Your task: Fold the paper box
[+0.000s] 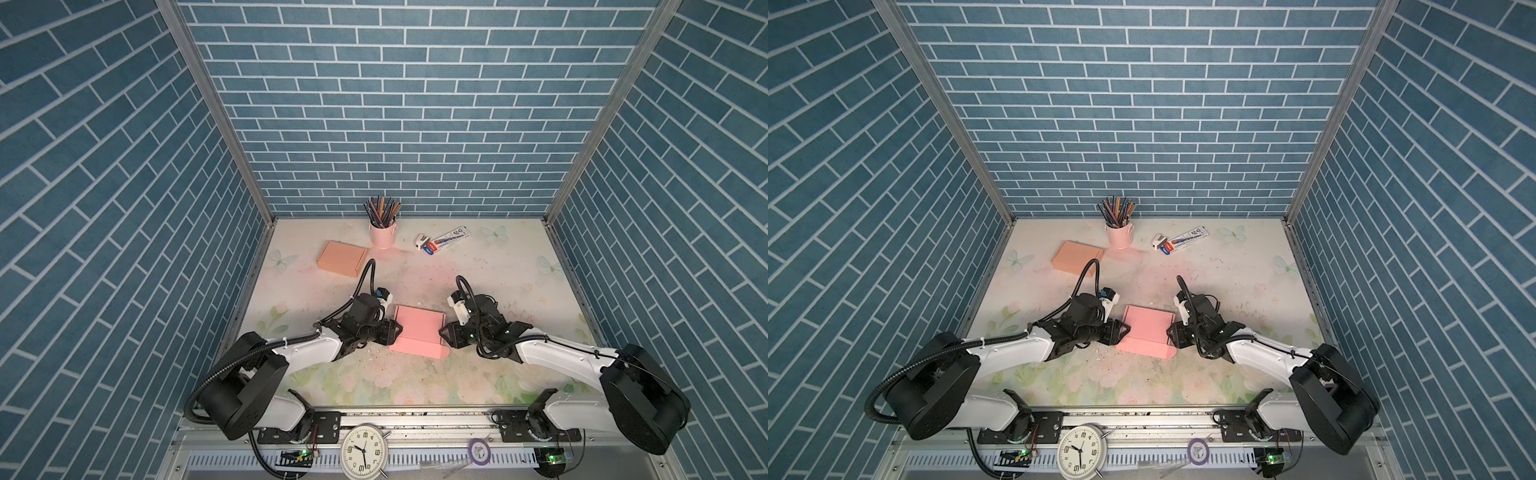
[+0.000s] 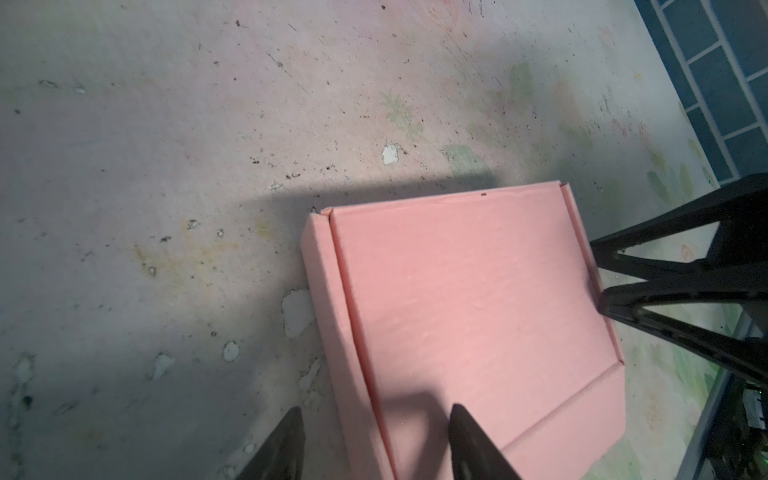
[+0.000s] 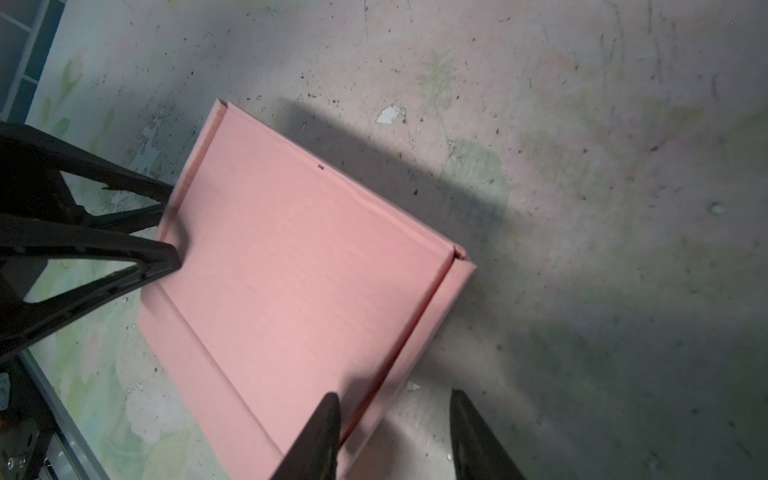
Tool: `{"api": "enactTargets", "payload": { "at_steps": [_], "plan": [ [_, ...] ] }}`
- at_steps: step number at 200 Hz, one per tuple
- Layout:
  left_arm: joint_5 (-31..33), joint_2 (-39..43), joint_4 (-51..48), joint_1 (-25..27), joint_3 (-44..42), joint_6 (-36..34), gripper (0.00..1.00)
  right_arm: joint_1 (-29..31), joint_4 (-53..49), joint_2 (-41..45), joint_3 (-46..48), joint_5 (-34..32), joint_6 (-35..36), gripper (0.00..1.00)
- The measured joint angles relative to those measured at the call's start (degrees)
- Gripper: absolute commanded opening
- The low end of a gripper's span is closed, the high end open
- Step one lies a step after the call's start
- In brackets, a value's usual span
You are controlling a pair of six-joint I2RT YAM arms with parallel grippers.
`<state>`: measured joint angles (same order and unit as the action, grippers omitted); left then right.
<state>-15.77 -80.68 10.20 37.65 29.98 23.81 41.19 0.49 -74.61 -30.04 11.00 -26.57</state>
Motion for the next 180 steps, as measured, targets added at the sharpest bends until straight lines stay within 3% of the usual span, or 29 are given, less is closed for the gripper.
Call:
{"api": "enactTargets", "payload": {
  "at_steps": [62,180],
  "plan": [
    [-0.4,0.0,0.8,0.0,-0.4,0.4,0.46,0.0,1.4,-1.8,-1.0,0.9,0.1,0.37],
    [0.2,2.5,1.1,0.0,-2.4,1.4,0.33,-0.1,3.4,-9.1,-6.6,2.5,1.6,0.36]
  ]
}}
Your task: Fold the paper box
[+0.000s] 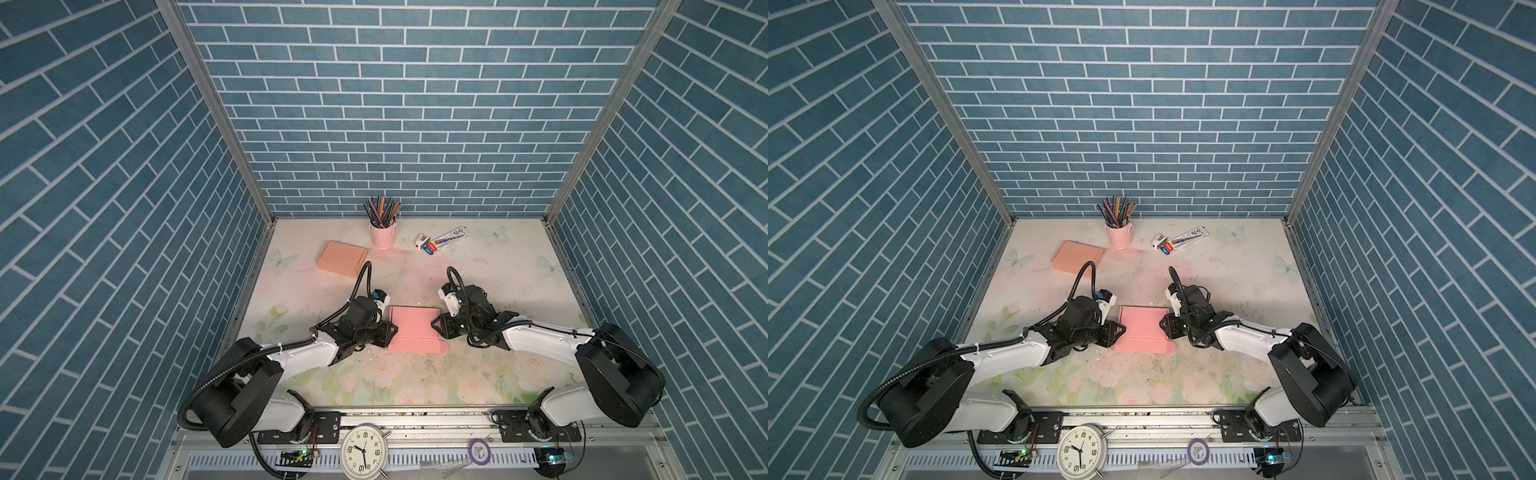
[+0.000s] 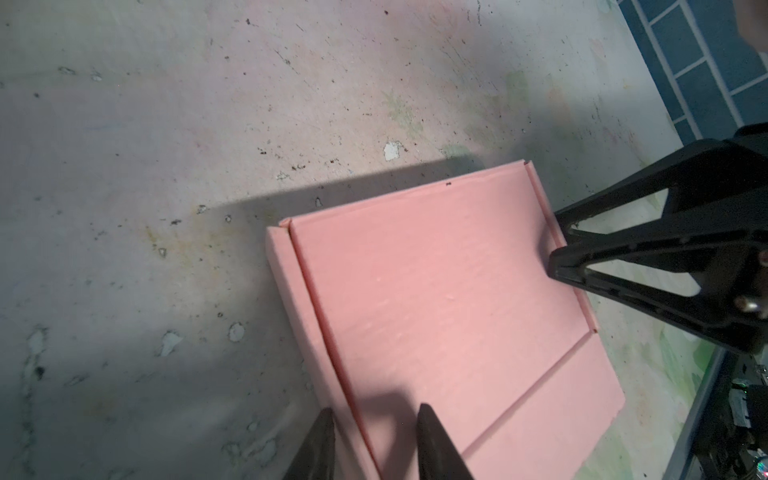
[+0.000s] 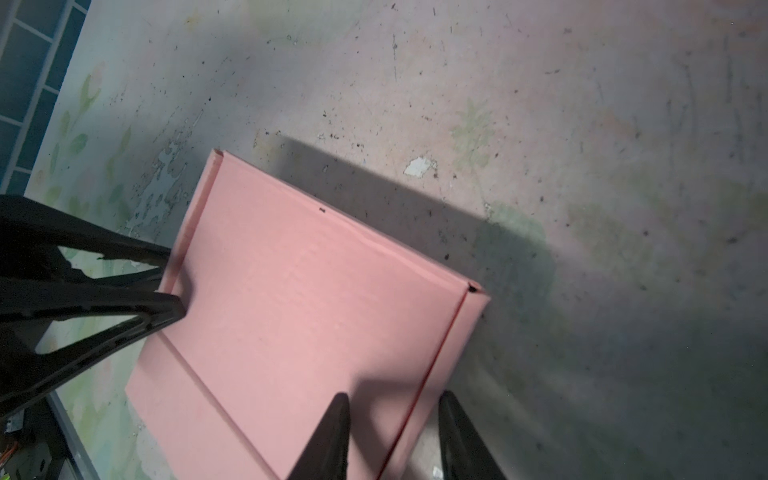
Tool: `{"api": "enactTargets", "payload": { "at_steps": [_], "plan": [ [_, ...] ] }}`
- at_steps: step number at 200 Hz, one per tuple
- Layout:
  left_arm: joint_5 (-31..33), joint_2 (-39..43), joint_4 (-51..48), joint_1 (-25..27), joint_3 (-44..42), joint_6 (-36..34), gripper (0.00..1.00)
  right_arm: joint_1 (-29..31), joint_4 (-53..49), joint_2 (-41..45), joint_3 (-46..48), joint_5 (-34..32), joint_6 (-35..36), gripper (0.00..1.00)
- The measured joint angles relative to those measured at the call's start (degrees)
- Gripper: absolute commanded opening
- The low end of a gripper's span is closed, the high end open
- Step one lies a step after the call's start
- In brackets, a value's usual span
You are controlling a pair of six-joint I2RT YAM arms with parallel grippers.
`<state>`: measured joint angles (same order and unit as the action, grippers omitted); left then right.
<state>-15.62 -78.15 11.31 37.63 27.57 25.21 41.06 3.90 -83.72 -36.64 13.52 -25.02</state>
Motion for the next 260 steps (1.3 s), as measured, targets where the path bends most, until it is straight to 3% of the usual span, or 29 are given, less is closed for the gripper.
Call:
{"api": "enactTargets", "payload": {
  "at_steps": [37,68,136,208,260],
  "plan": [
    [0.5,0.2,0.2,0.0,-0.2,0.1,0.32,-0.2,0.2,-0.4,-0.3,0.0,0.0,0.37],
    [0.8,0.5,0.1,0.0,-0.3,0.1,0.33,-0.2,0.2,-0.2,-0.2,0.0,-0.1,0.44],
    [1.4,4.9,-2.1,-0.1,-0.9,1.2,0.55,-0.2,-2.0,5.7,1.4,-1.5,-0.1,0.55],
    [1.4,11.4,-6.8,0.3,-2.8,1.7,0.61,0.0,-8.5,14.1,2.7,-1.9,-0.2,0.61],
    [1.9,16.6,-10.3,4.7,-3.2,3.2,0.62,0.6,-12.4,19.7,5.4,0.8,-1.1,0.62]
  ]
}}
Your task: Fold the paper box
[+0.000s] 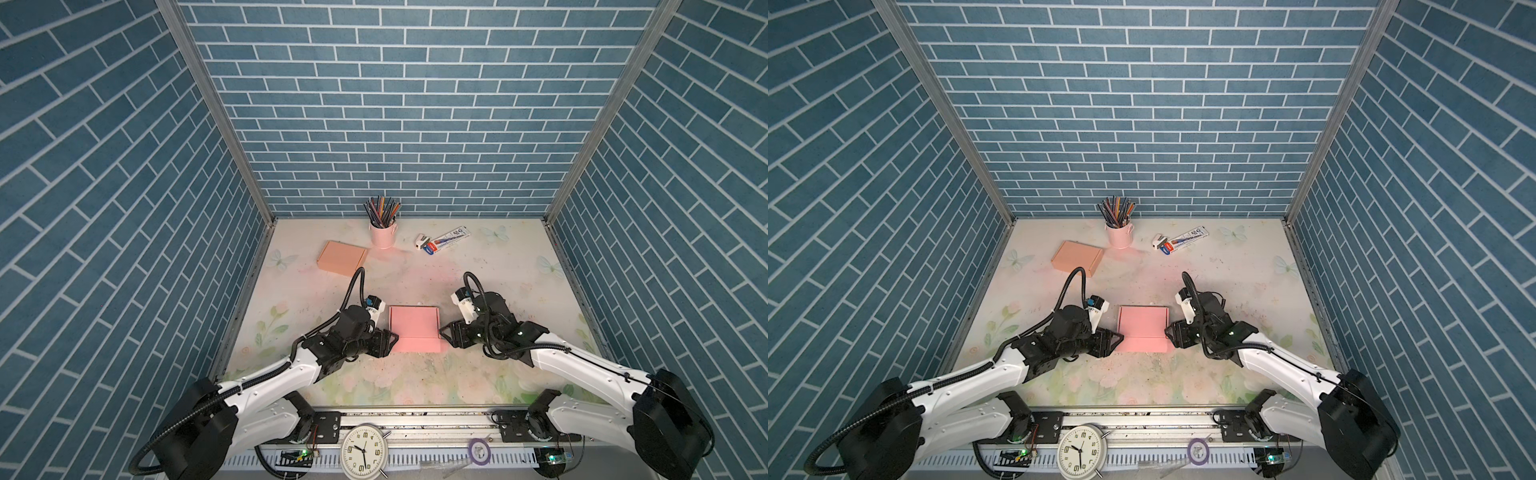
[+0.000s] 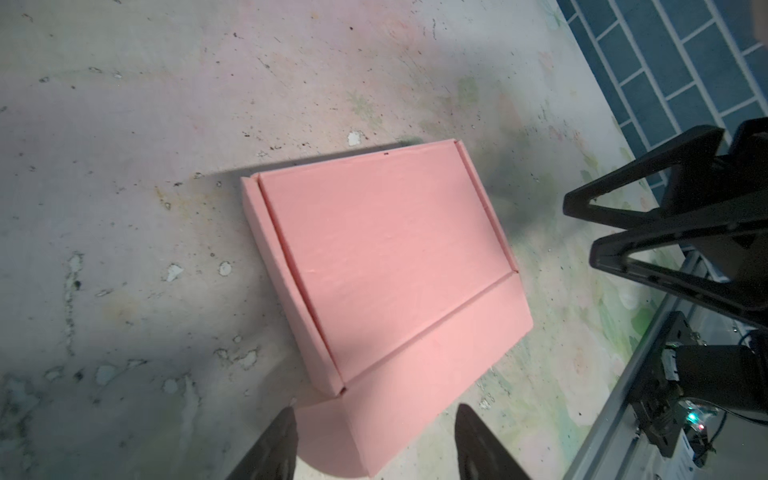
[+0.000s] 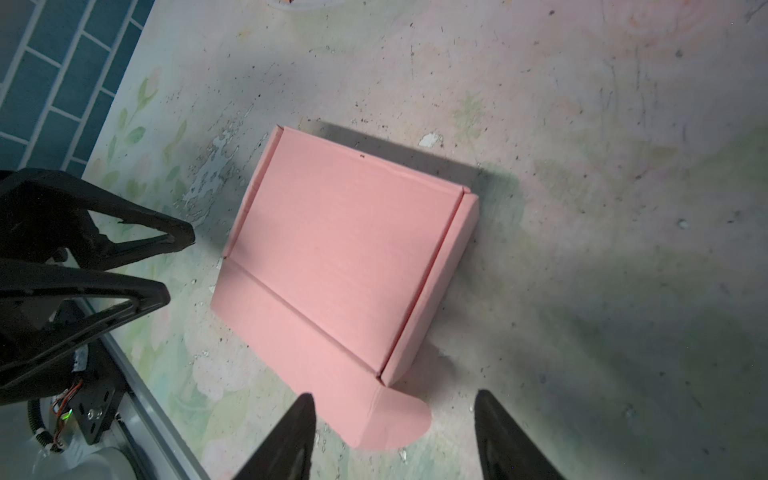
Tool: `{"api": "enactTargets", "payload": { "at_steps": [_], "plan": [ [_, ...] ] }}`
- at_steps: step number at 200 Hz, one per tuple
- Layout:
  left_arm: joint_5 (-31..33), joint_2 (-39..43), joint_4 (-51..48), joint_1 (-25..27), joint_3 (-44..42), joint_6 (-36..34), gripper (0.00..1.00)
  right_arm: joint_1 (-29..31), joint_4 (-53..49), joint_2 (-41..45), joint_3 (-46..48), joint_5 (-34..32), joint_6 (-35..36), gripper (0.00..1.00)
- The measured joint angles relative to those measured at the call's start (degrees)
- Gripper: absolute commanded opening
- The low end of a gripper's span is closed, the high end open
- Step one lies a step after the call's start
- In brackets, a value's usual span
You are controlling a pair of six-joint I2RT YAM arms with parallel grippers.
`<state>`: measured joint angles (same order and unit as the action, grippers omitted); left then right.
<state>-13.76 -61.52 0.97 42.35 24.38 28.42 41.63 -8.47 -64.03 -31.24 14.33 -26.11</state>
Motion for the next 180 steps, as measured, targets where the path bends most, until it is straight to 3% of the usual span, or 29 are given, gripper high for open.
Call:
{"api": "enactTargets", "payload": {
  "at_steps": [51,180],
  "plan": [
    [0.9,0.1,-0.2,1.6,-1.3,1.5,0.65,1.9,0.5,0.7,2.3,3.0,-2.6,0.63],
    [0.1,-4.9,5.9,2.8,-2.9,3.4,0.65,4.3,6.2,-6.0,3.1,3.1,-4.2,0.65]
  ]
}}
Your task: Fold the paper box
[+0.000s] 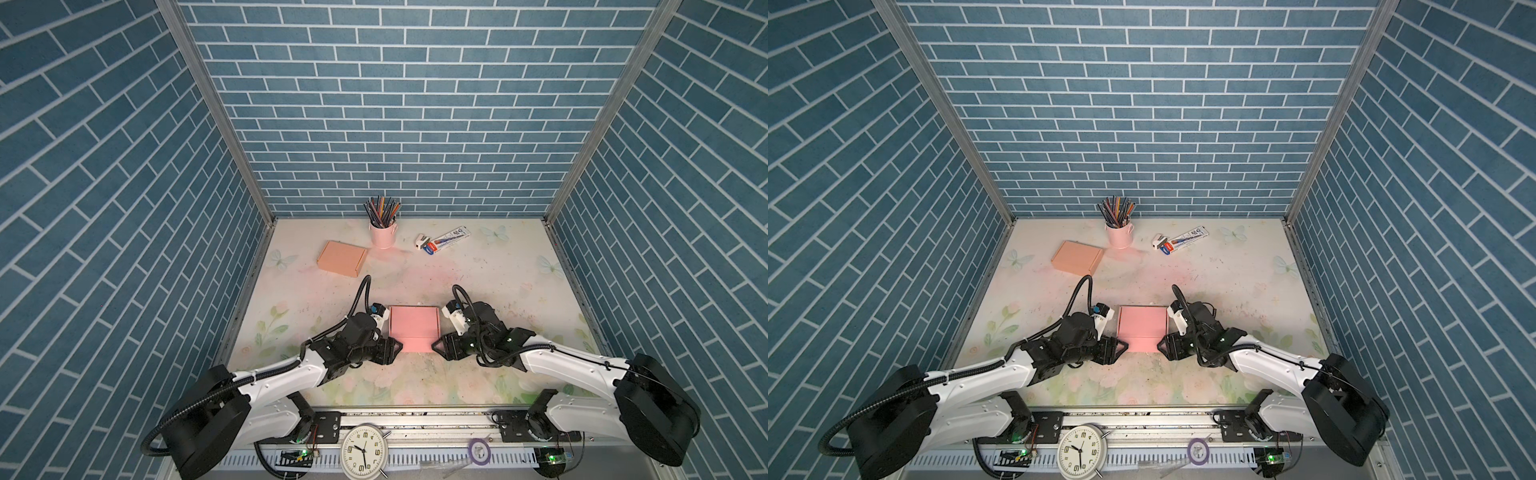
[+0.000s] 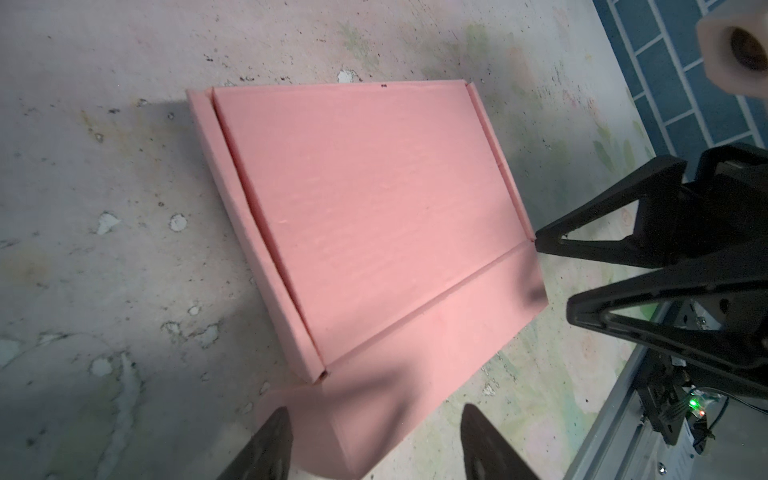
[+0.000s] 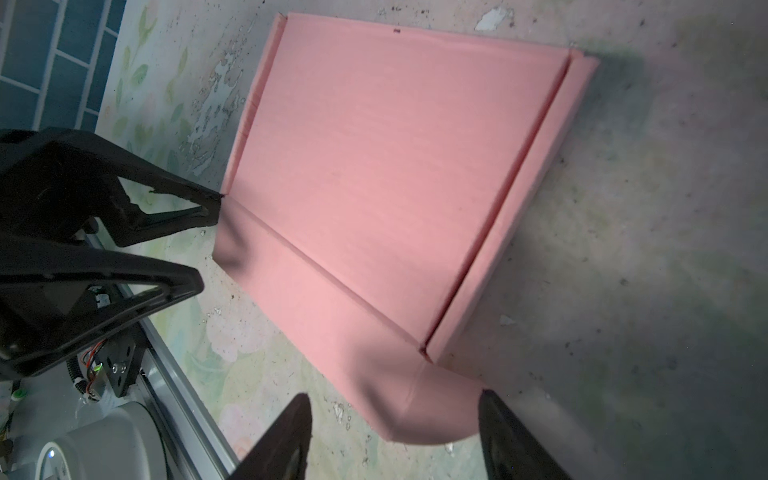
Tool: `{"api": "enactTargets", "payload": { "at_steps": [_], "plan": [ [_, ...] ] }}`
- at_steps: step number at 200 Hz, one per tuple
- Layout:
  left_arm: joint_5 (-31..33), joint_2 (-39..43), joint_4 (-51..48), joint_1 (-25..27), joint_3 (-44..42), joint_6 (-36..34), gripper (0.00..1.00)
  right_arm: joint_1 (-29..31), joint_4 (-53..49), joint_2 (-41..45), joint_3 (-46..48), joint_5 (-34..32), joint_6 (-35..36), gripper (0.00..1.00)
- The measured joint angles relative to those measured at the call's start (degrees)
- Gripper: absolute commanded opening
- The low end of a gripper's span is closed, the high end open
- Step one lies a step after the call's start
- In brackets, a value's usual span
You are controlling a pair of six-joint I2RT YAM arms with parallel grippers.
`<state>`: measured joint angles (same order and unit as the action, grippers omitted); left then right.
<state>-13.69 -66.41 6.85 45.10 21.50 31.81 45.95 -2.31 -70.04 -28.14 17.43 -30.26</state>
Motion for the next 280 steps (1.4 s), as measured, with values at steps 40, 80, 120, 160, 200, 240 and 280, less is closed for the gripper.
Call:
{"api": "enactTargets", "payload": {
  "at_steps": [40,80,120,160,200,240,280],
  "plan": [
    [-0.6,-0.6,1.2,0.3,-0.1,0.6,0.64,1.1,1.6,-1.1,0.0,0.5,-0.5,0.65],
    [-0.8,-0.6,2.5,1.0,-0.7,1.3,0.63,2.4,3.0,-2.2,0.0,1.0,-1.4,0.64],
    [-0.7,-0.6,2.9,1.6,-0.8,1.9,0.62,2.8,3.3,-2.2,0.0,1.2,-1.5,0.64],
    [-0.4,-0.6,2.9,1.9,-0.8,2.3,0.62,2.9,3.1,-1.9,0.0,1.2,-2.2,0.64],
    [0.3,-0.6,2.9,2.2,-0.8,2.3,0.60,3.0,2.8,-1.5,0.0,0.5,-2.5,0.60],
    [1.1,-1.1,3.0,2.3,-0.8,2.4,0.55,3.1,2.6,-1.7,0.0,-0.4,-2.5,0.53],
    [1.5,-3.1,3.5,2.4,-0.8,2.5,0.50,3.1,2.7,-2.6,0.0,-1.4,-2.5,0.50]
  ]
}}
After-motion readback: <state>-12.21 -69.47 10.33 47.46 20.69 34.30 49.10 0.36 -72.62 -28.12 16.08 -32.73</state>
